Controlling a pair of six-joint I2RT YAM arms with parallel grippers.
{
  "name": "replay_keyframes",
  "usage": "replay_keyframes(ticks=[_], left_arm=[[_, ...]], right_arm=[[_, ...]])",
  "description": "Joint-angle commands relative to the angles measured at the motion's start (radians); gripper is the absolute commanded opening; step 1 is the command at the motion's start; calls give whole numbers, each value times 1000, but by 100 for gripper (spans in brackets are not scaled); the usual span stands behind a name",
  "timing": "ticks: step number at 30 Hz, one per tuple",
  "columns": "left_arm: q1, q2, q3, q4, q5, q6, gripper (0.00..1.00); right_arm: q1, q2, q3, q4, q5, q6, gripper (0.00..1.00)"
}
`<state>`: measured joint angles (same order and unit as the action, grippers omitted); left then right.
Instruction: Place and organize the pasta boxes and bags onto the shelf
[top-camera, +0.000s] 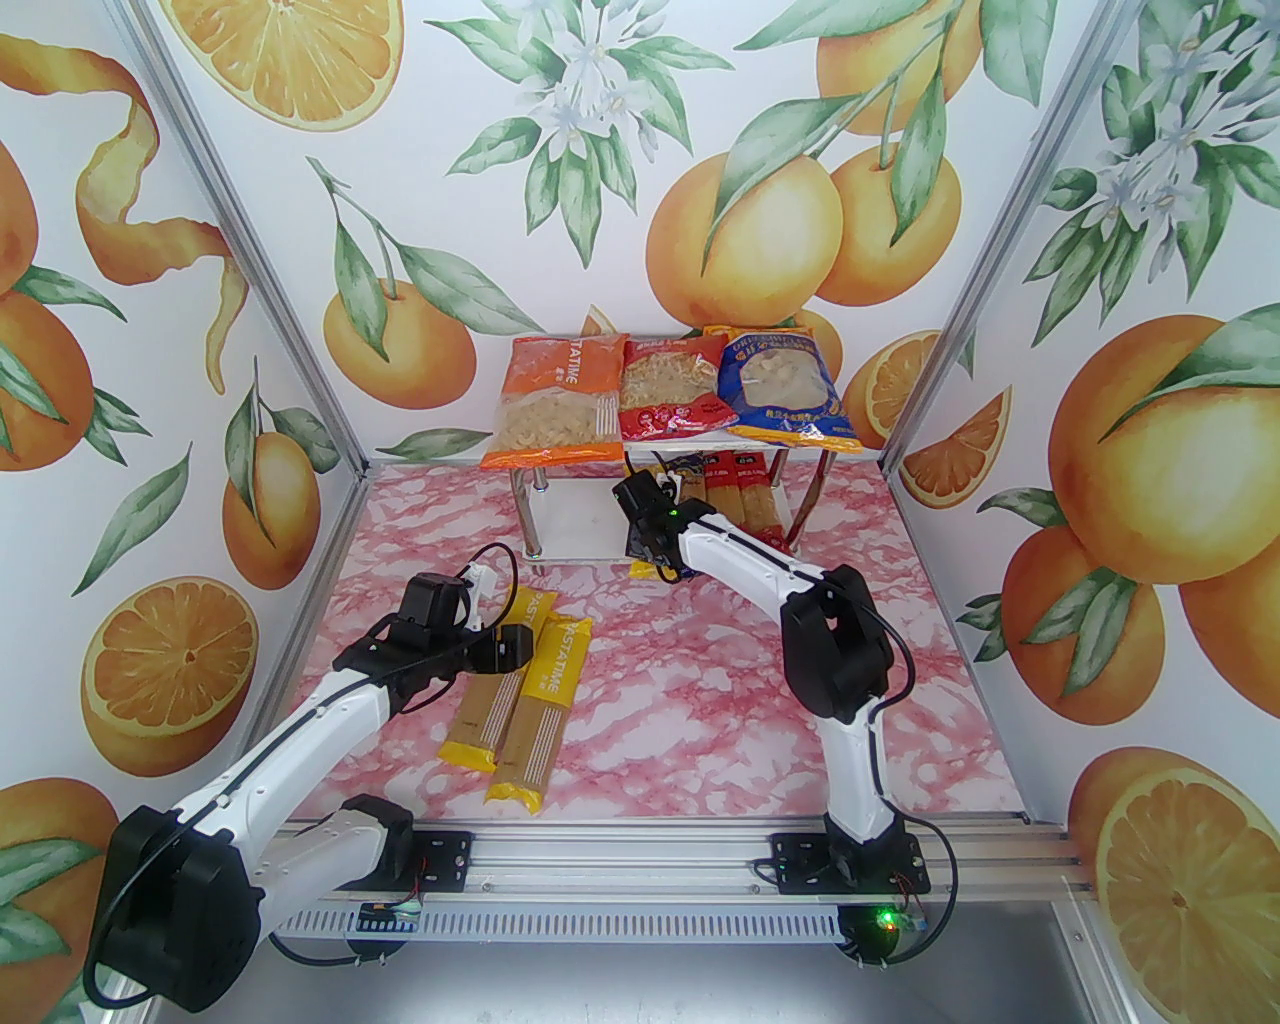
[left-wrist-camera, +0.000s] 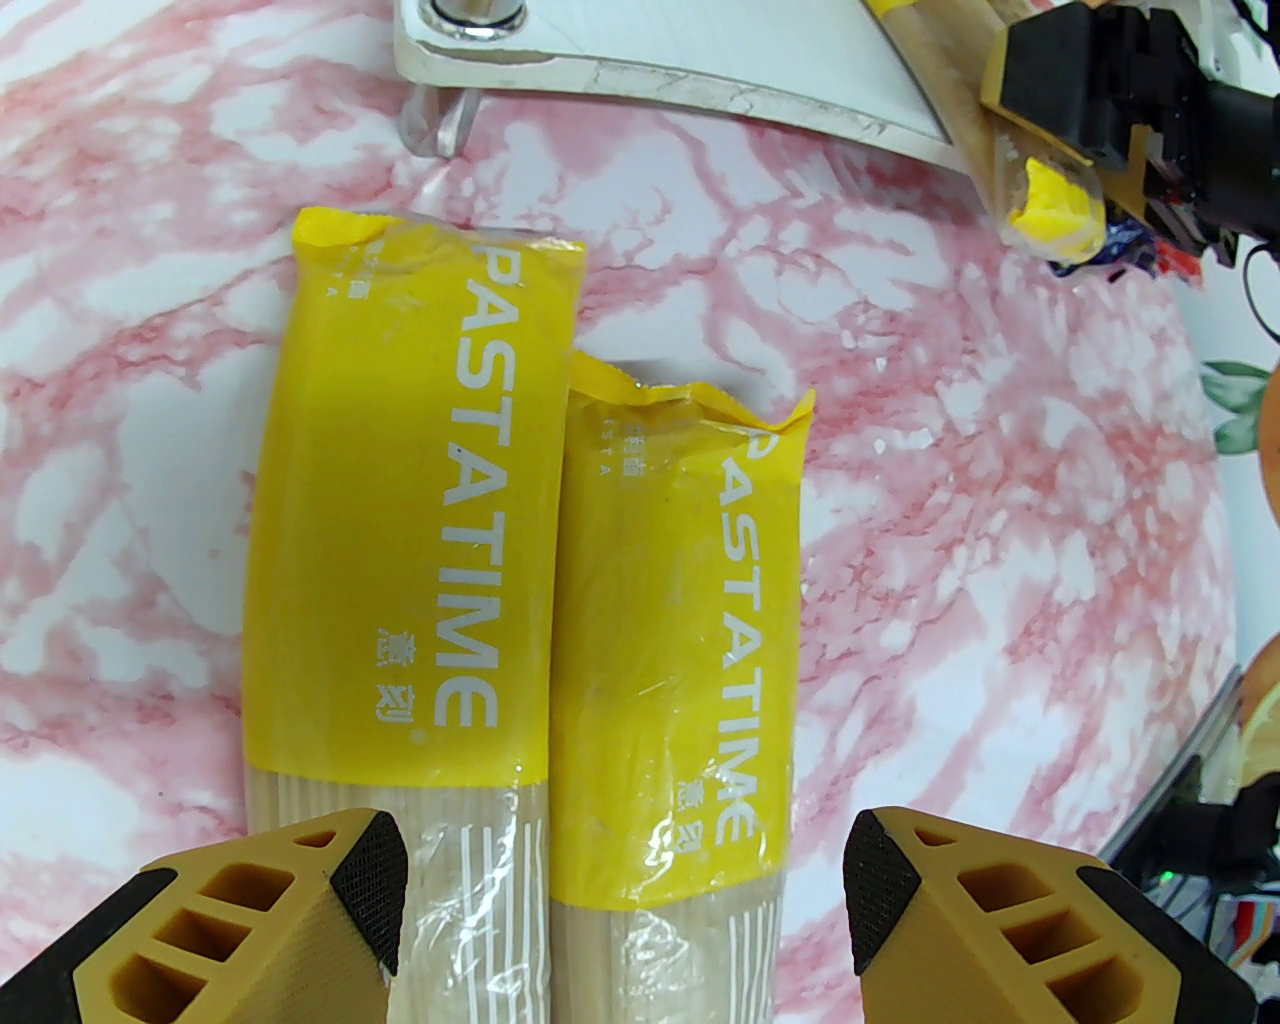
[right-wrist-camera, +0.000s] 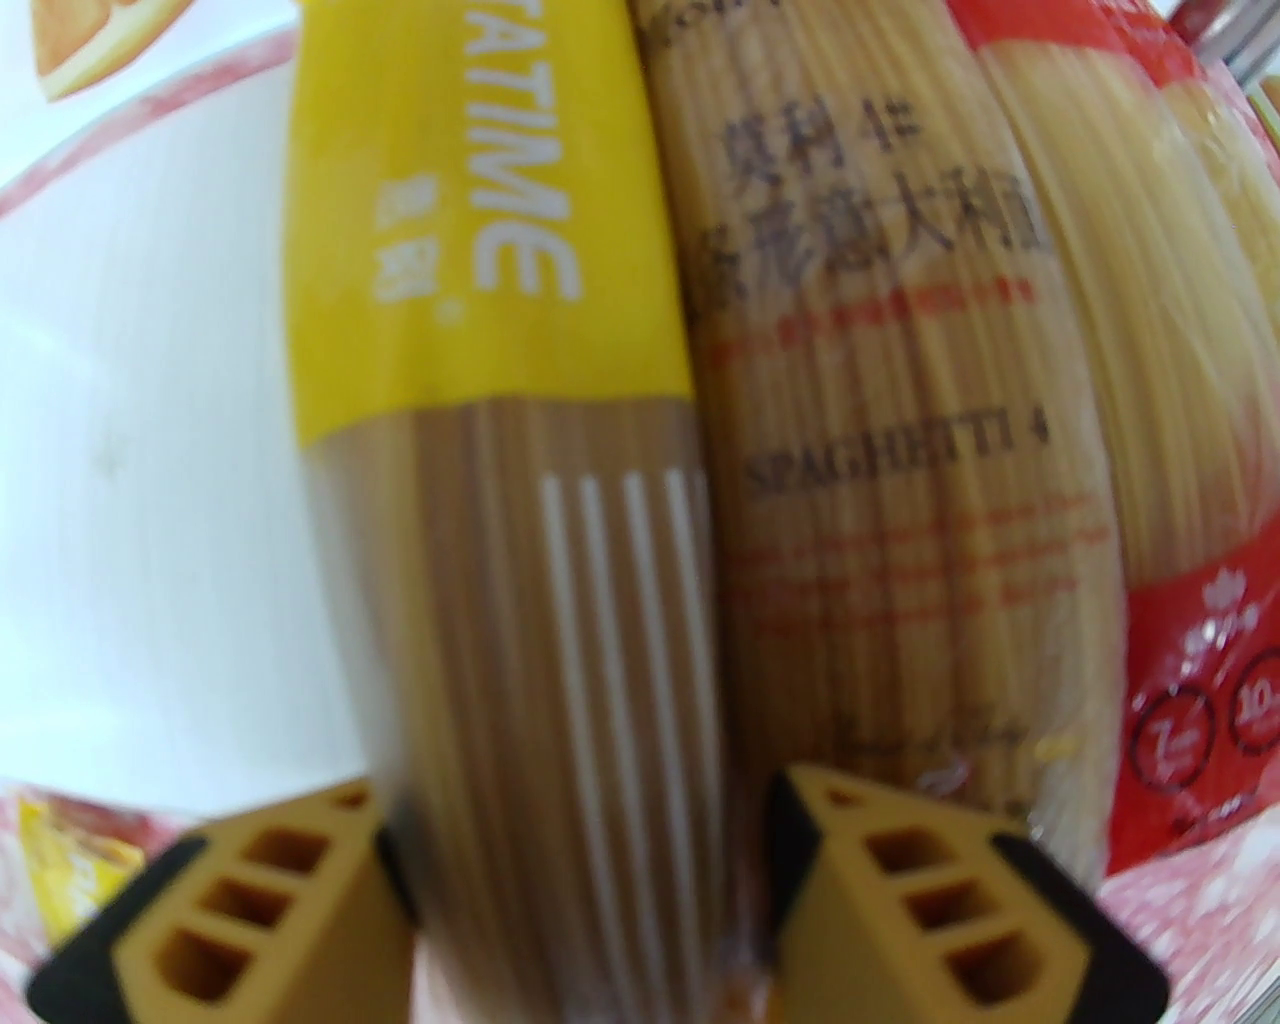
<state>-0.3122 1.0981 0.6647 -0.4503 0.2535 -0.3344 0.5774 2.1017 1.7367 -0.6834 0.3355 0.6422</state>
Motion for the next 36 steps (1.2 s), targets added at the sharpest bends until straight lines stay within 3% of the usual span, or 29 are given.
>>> replay_keyframes(ticks=[1, 13, 17, 25, 27, 28, 36], left_arm=[[8, -19, 15, 7, 3, 1, 76], [8, -24, 3, 16, -4, 3, 77], [9, -32, -2, 13, 7, 7, 78], [-8, -116, -66, 16, 17, -21, 78], [-36, -145, -77, -10, -5, -34, 83], [-57, -156, -82, -23, -21, -40, 99], [-196, -174, -117, -165, -229, -143, 100]], right_arm=[[-21, 9, 27, 2, -12, -40, 68], [-21, -104, -52, 154, -40, -114, 85], [-20, -143, -72, 171, -51, -131, 87], [23, -328, -306, 185, -79, -186, 87], [49, -396, -390, 172, -70, -188, 87], [66, -441, -440, 172, -64, -185, 87], [227, -762, -735, 111, -17, -94, 88]])
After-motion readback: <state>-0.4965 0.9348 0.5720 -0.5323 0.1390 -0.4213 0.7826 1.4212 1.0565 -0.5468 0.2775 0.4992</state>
